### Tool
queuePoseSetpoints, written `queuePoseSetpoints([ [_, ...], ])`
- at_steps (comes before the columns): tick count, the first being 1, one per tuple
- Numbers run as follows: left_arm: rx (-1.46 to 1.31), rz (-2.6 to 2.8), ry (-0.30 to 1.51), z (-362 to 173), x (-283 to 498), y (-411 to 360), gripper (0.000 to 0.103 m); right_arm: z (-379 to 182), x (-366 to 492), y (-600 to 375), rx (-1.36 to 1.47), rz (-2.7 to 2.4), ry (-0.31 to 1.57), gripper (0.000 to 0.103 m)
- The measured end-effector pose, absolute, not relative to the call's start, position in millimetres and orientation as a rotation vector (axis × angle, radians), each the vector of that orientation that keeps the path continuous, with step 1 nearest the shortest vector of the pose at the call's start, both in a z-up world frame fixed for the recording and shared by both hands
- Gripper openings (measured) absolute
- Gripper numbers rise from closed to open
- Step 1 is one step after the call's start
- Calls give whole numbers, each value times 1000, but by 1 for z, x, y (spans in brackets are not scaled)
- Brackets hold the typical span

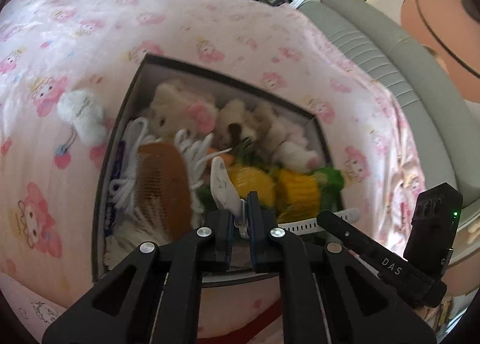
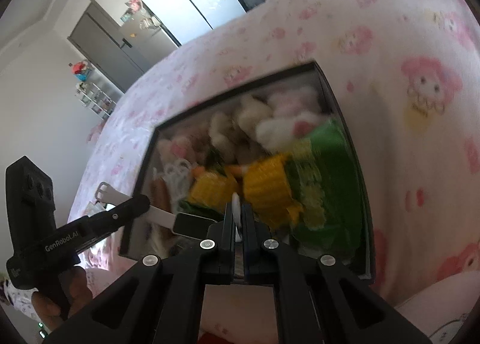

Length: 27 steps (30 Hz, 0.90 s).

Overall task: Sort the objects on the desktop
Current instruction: 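Carry the white watch with the right gripper over the black box, then lower the watch into the box front and open the right gripper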

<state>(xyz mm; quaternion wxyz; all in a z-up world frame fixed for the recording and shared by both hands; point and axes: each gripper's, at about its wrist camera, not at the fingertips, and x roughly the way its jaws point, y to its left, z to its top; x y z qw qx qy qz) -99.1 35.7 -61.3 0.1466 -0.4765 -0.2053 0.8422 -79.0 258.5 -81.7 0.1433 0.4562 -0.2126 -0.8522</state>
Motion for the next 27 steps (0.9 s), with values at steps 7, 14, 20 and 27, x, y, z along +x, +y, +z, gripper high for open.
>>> queuePoseSetpoints([
  [7,-1433,2435,-585,-74,-97,28,7,-97,-83,267,1359,-2443,-667,3],
  [14,-1510,2446,-561,-80,-96,26,21,-99,-80,274,1402,-2495,-668,12],
  [20,-1480,2521,-515,-63,-91,17,43,-69,-62,285,1241,-2688,-633,35],
  [27,-1373,2622,-378,-46,-91,33,30,-53,-76,258,1184,-2624,-373,35],
])
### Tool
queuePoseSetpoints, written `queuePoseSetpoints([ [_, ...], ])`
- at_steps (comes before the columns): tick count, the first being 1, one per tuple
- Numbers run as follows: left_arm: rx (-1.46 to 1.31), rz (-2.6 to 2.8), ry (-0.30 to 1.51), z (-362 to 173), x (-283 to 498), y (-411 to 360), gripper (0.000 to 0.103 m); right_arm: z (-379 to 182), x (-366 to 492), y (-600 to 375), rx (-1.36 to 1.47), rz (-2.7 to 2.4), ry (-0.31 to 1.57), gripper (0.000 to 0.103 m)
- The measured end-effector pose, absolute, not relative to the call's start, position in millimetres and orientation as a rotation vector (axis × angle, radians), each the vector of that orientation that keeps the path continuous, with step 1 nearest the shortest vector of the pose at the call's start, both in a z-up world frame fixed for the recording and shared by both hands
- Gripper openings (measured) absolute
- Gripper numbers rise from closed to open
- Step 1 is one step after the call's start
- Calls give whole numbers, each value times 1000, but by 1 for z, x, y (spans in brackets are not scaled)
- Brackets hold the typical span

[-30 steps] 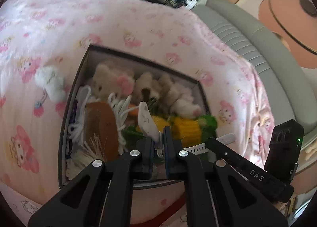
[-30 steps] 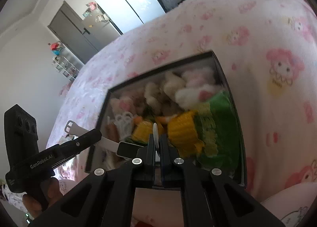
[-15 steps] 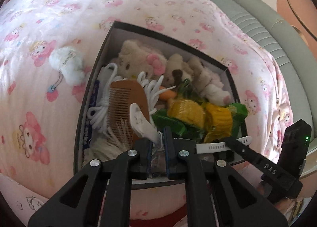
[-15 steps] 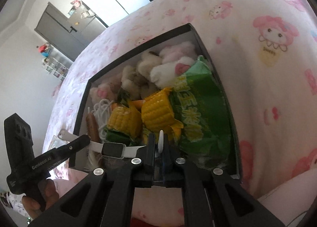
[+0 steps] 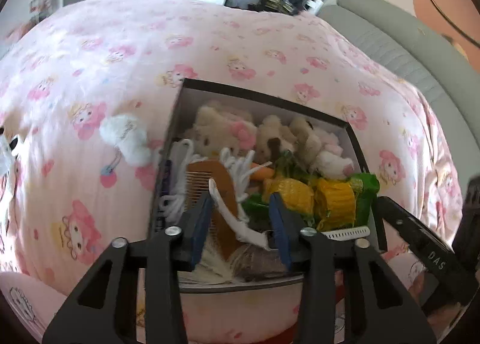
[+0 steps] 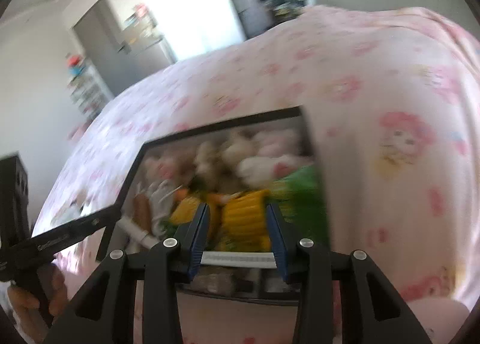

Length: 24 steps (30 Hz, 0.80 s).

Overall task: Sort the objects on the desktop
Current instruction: 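Lower the watch into the box front and open the right gripper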

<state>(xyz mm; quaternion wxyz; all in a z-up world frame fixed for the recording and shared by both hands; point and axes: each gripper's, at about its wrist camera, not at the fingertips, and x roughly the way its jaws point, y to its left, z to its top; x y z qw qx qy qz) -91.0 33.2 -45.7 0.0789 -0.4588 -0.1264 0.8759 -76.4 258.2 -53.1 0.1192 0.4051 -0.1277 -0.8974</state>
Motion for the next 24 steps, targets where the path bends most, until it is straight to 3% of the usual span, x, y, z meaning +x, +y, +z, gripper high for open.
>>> queuePoseSetpoints([
  [10,-1612,2644,-306,-73,-103,39,27,-96,-90,250,1407,-2443,-430,34],
  [18,-1367,2654,-329,-44,-88,39,27,-81,-77,258,1260,-2469,-505,34],
  [24,-1456,2568,-220,-69,-94,65,27,-87,-80,247,1367,-2519,-390,34],
])
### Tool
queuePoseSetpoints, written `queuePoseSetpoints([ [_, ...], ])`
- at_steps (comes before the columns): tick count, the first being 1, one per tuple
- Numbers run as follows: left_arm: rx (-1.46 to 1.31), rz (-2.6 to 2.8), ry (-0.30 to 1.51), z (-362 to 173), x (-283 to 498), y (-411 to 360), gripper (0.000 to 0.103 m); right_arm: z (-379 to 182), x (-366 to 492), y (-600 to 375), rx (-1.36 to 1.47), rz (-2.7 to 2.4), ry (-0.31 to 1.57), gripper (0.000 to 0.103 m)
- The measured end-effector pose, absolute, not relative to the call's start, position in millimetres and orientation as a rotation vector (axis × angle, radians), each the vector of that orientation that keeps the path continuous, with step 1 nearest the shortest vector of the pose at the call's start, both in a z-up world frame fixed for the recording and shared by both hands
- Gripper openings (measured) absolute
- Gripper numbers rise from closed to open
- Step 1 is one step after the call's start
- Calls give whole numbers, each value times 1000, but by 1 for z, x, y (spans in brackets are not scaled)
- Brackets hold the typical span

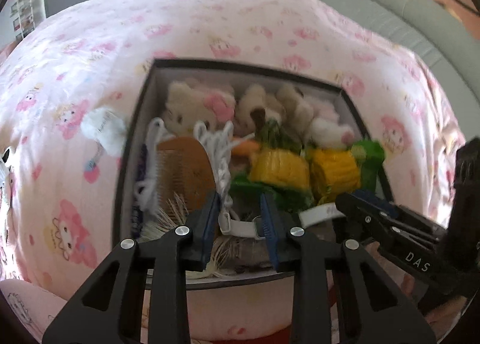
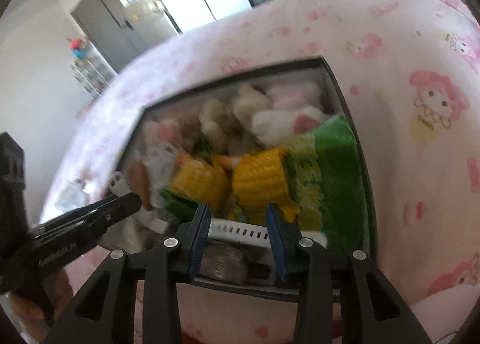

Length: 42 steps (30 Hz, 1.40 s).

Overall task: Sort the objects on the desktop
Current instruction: 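Lower the watch into the box front and open the right gripper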

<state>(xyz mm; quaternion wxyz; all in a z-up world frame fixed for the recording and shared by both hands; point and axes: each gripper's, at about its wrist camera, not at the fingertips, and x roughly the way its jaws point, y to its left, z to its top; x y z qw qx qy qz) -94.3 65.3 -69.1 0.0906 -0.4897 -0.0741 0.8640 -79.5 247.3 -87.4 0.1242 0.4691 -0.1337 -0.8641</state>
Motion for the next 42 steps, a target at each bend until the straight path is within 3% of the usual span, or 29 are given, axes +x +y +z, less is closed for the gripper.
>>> queuePoseSetpoints([
  [6,-1629,2598,-258,-84,-104,53,28,-93,-83,244,1397,-2523,-353,34],
  [11,-1556,2624,-317,-62,-99,41,39,-96,-86,242,1411,-2511,-341,34],
  [17,-1448,2725,-249,-33,-94,41,47,-98,-88,241,1431,-2508,-331,34],
  [20,-1393,2687,-276,-28,-95,36,45,-96,-87,243,1417,-2507,-352,34],
  [22,-1371,2636,-246,-31,-95,49,34,-89,-84,247,1347,-2531,-386,34],
  [25,-1404,2548,-209,-45,-94,69,27,-76,-75,255,1231,-2576,-430,34],
  [31,-1588,2401,-216,-92,-102,91,27,-88,-84,256,1354,-2580,-423,35],
  [42,-1594,2371,-268,-94,-104,85,27,-89,-81,237,1388,-2611,-199,39],
])
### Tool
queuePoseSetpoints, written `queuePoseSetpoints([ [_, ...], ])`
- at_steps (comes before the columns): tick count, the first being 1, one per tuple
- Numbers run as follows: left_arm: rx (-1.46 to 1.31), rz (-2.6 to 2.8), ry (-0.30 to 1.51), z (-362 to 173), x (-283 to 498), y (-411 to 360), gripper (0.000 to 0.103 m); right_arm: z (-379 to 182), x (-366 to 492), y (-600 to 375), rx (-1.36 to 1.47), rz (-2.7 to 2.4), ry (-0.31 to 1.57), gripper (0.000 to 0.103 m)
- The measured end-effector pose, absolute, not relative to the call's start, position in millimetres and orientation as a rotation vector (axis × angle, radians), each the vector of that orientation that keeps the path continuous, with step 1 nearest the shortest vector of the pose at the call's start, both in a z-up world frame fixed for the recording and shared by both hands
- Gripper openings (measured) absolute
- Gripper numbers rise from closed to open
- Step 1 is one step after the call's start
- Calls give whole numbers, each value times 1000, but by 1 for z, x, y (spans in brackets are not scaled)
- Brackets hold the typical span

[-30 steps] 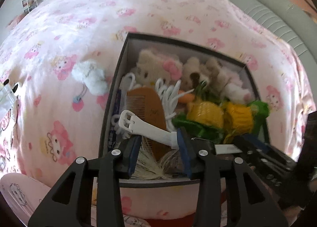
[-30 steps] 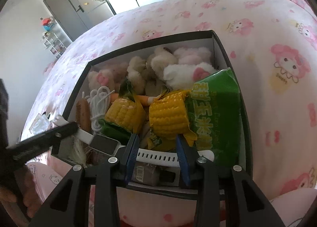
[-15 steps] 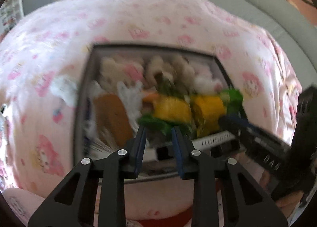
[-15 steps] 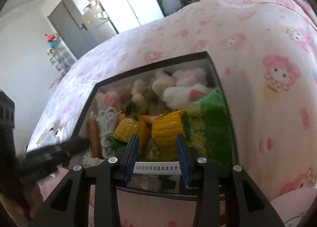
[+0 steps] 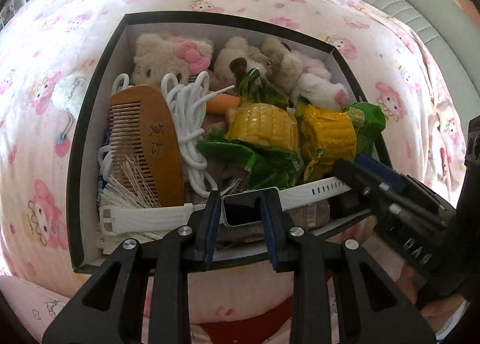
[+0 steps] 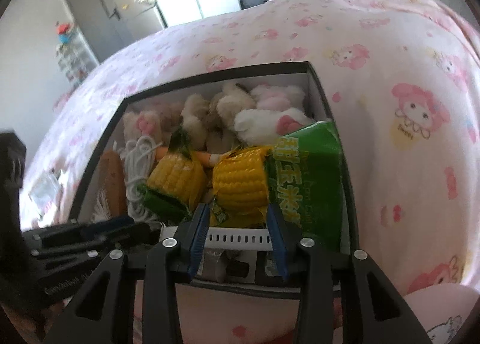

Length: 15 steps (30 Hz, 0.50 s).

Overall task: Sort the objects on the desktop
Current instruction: 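Lower the watch into the box front and open the right gripper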

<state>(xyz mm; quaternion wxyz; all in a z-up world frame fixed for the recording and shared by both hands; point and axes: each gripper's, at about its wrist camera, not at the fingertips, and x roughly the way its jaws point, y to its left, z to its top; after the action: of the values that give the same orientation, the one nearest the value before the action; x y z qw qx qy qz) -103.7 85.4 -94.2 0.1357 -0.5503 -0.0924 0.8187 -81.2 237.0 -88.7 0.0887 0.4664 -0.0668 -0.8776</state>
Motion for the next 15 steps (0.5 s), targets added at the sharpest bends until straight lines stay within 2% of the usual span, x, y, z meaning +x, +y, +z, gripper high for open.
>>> queuePoseSetpoints([
  [2,-1567,2368,-291,-88,-102,83,30,-88,-80,234,1392,-2597,-174,40],
  [4,-1502,2412,-283,-75,-97,81,40,-84,-78,234,1386,-2595,-193,40],
  [9,-1378,2470,-277,-44,-84,78,47,-61,-60,229,1329,-2649,-229,41],
  [15,-1304,2517,-278,-17,-67,67,51,-34,-43,217,1302,-2716,-254,52],
])
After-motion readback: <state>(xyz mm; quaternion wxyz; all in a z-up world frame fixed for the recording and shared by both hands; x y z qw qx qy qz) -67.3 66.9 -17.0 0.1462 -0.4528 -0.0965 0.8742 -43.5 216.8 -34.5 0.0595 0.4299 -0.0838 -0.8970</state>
